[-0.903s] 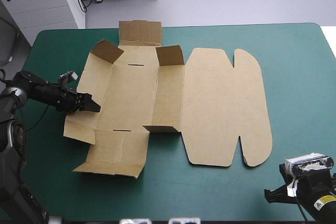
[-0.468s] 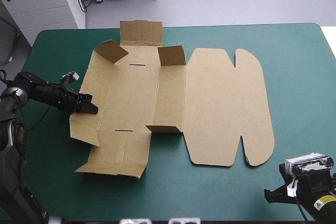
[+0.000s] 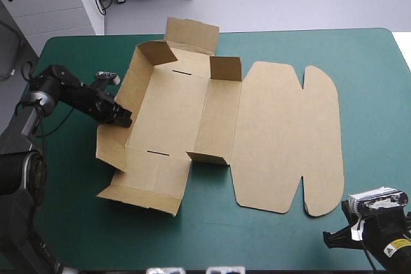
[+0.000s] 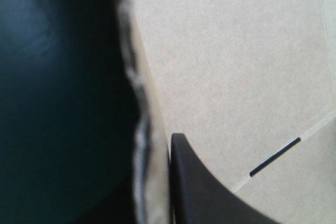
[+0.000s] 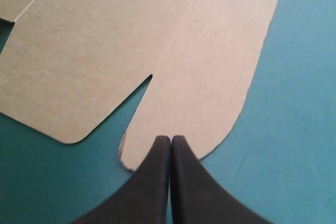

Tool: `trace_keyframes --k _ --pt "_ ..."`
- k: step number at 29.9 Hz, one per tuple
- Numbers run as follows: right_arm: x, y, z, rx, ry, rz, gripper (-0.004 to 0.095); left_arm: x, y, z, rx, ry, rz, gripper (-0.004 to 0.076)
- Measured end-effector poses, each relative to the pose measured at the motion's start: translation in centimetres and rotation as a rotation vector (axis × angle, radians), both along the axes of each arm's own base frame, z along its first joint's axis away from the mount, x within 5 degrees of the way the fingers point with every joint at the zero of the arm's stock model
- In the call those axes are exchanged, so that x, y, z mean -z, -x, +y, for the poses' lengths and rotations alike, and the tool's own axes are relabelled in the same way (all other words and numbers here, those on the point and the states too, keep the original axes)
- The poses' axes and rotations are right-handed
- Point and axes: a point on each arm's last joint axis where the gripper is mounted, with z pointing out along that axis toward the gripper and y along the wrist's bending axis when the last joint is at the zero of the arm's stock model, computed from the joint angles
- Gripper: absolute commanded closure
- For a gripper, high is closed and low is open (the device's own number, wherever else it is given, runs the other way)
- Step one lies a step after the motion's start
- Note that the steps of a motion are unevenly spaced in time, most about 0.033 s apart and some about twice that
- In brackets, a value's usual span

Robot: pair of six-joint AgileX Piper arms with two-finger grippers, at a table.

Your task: Fold the box

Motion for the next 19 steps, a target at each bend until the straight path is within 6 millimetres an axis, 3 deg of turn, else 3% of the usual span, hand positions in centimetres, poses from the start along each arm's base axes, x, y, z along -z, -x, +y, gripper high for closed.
trace_keyframes --k 5,11,16,19 --pt "0.0 0.0 0.0 0.0 0.0 0.0 0.0922 -5.8 -0.1 -5.7 0.152 -0.227 -0.167 0.0724" --pt "0.0 0.0 0.0 0.0 0.0 0.0 0.0922 -10.3 0.9 -12.4 0.338 -0.392 -0.365 0.0724" --pt "0.0 0.0 0.0 0.0 0.0 0.0 0.0922 -11.9 3.0 -17.7 0.505 -0.547 -0.522 0.0724" --pt "0.0 0.0 0.0 0.0 0.0 0.0 0.0922 -12.3 4.0 -19.8 0.58 -0.643 -0.609 0.0724"
